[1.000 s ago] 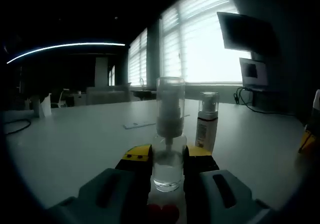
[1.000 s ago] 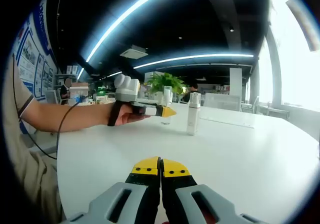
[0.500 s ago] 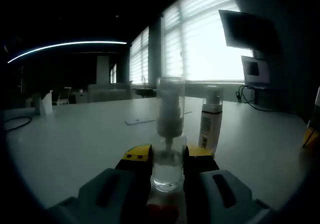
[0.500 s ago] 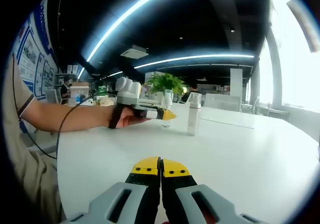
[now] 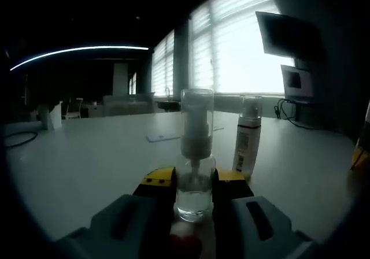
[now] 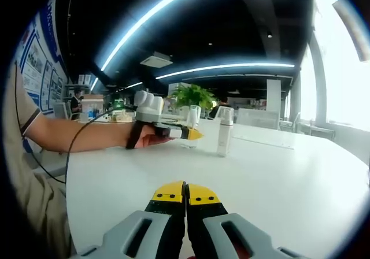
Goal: Clamp pump bottle remove cover press pump head put on cover
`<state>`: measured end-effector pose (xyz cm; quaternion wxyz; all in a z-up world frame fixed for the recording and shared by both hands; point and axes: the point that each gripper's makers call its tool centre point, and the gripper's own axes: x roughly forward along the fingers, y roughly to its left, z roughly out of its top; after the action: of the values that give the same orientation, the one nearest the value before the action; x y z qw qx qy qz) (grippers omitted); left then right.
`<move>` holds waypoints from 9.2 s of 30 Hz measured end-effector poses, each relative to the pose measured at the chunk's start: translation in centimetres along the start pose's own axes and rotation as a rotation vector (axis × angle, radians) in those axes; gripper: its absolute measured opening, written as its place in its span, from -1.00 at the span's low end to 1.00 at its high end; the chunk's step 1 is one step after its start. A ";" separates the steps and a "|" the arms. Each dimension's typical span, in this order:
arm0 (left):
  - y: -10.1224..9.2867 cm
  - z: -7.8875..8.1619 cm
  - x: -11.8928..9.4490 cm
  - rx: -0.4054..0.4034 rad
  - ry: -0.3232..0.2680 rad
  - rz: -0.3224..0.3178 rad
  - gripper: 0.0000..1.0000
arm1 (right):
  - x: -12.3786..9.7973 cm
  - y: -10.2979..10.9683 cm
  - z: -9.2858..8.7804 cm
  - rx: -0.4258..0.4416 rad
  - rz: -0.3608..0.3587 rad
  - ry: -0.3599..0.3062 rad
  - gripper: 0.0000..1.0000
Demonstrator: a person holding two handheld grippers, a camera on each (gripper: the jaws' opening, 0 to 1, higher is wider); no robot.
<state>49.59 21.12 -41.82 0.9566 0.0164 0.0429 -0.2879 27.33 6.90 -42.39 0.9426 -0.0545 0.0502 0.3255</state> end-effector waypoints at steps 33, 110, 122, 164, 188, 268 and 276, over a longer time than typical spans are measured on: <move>-1.4 1.8 -3.0 -0.042 -0.021 -0.006 -0.53 | 0.1 -0.1 -0.2 -0.016 0.004 0.008 -1.00; -11.5 2.0 -16.5 0.060 -0.093 -0.200 -0.79 | 0.0 -0.4 0.1 -0.017 -0.009 -0.012 -1.00; -11.9 0.9 -16.6 0.042 -0.074 -0.208 -0.86 | -0.2 -0.8 0.4 0.003 -0.026 -0.037 -1.00; -11.3 -0.8 -16.5 0.032 -0.038 -0.195 -0.94 | -0.4 -1.1 0.6 -0.003 -0.048 -0.052 -1.00; -11.0 0.1 -16.2 0.029 -0.041 -0.155 -0.91 | -0.4 -1.2 0.6 0.005 -0.044 -0.051 -1.00; -11.1 4.6 -4.0 0.025 -0.052 -0.011 -0.67 | -0.3 -1.0 0.7 -0.005 -0.041 -0.056 -1.00; -10.6 4.0 -2.4 -0.007 -0.044 0.009 -0.60 | -0.3 -1.0 0.7 -0.010 -0.039 -0.054 -1.00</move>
<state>42.01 13.41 -37.70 0.9586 0.0070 0.0229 -0.2837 27.73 5.99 -41.62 0.9496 -0.0512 0.0220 0.3085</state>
